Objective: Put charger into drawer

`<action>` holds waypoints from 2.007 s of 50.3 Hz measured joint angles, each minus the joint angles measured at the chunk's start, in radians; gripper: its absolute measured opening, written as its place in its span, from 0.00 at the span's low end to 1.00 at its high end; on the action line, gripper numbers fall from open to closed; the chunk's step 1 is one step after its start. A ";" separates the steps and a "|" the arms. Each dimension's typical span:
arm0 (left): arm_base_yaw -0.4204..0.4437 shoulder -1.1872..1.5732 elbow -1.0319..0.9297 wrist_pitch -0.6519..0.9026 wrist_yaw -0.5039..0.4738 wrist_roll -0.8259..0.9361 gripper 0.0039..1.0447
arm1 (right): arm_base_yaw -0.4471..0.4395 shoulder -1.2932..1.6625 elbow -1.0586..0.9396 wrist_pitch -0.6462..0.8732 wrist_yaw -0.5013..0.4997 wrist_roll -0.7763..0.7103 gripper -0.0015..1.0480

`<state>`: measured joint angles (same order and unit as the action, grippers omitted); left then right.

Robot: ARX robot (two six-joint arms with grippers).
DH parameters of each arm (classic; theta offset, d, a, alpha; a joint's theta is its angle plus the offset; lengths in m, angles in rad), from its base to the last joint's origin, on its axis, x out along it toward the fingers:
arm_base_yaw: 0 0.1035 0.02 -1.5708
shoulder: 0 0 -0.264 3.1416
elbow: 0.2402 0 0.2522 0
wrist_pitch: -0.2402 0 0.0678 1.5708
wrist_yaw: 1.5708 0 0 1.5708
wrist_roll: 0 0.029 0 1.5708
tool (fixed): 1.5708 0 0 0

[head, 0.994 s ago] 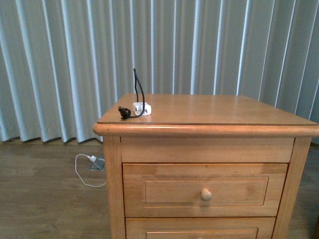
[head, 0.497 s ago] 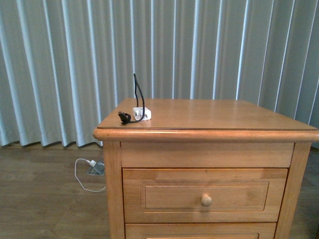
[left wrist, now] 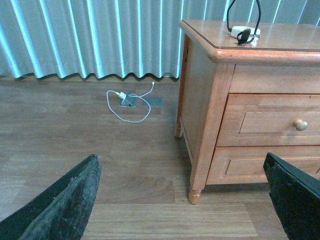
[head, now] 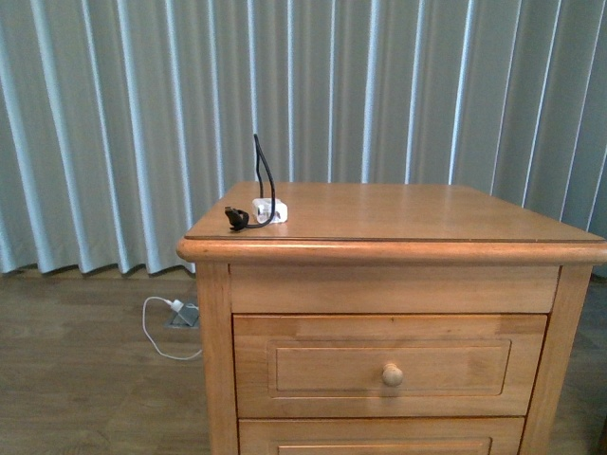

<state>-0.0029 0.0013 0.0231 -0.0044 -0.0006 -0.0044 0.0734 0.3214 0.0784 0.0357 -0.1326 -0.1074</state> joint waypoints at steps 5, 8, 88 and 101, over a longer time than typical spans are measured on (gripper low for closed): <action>0.000 0.000 0.000 0.000 0.000 0.000 0.94 | 0.078 0.230 0.041 0.159 0.059 0.020 0.92; 0.000 0.000 0.000 0.000 0.000 0.000 0.94 | 0.113 0.352 0.069 0.240 0.090 0.032 0.92; 0.000 0.000 0.000 0.000 0.000 0.000 0.94 | 0.327 1.970 1.144 0.605 0.428 0.190 0.92; 0.000 0.000 0.000 0.000 0.000 0.000 0.94 | 0.307 1.993 1.157 0.612 0.430 0.186 0.92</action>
<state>-0.0029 0.0013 0.0231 -0.0044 -0.0002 -0.0044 0.3801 2.3146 1.2358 0.6476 0.2974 0.0788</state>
